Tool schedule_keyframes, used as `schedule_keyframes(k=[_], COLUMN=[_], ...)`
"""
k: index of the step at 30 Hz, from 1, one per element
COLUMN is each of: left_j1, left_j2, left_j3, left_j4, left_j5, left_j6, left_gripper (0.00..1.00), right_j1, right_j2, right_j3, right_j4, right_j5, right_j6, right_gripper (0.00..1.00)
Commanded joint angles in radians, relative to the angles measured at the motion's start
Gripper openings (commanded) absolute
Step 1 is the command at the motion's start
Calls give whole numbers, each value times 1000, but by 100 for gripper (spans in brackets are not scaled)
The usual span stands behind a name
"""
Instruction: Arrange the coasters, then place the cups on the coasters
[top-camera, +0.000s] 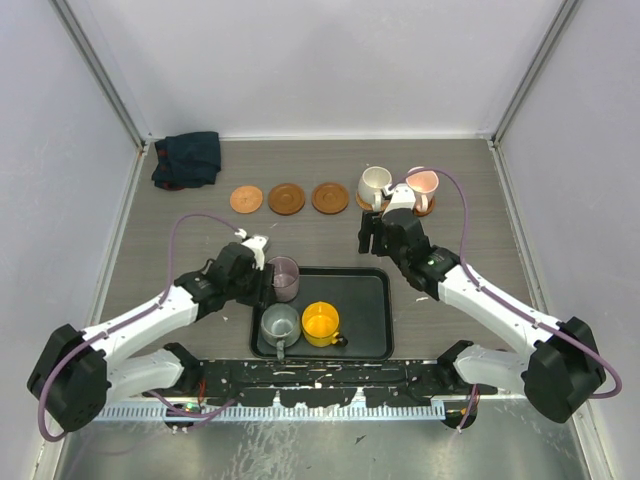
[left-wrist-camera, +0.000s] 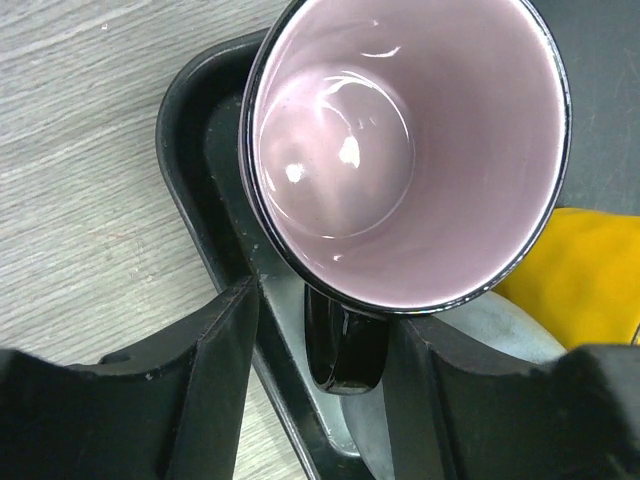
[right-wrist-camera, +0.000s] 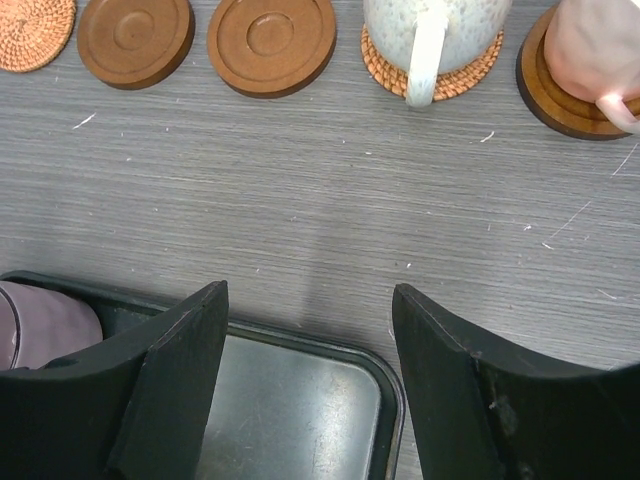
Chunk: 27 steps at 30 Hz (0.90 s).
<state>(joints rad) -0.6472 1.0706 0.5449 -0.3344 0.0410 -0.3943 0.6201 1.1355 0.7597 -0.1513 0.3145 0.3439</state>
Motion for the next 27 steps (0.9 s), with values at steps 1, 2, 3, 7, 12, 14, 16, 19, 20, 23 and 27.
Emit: schedule_keyframes(k=[1,2,3,7,12,14,16,19,20,23,27], left_j1=[-21,-24,-26,-32,-38,-41,-43,-46,-46,-50,-62], left_j2=[36,47,54,80,105,109,111,109,110,104,65], left_j3=[51,54,56,61,64,66,66,65,64,63,51], left_j4=[36,35,35,41,42,42,43,40,39,41,55], left_j5=[-71,-77,-81,-84,-83,-82,-86,-85,-84,-87,-123], left_j6=[30,30,32,32,33,36,37,42,43,43,47], left_gripper=[51,50,50,46,39,31,18,18,18,19,23], right_j1=[6,6,6,7,7,7,7,7,7,7,7], right_j2=[-29,-29,-29,-28,-26,-26,-26,-26,-28,-26,-24], right_j3=[4,4,3,0,-1,-2,-4,-6,-6,-9,-10], right_j4=[48,48,48,48,51,52,53,55,57,60,65], right_j5=[-4,-4,-3,-3,-5,-7,-7,-10,-11,-13,-18], right_j6=[14,14,14,14,15,14,15,17,17,18,18], right_gripper=[71,71,71,71,71,71,71,71,71,71,71])
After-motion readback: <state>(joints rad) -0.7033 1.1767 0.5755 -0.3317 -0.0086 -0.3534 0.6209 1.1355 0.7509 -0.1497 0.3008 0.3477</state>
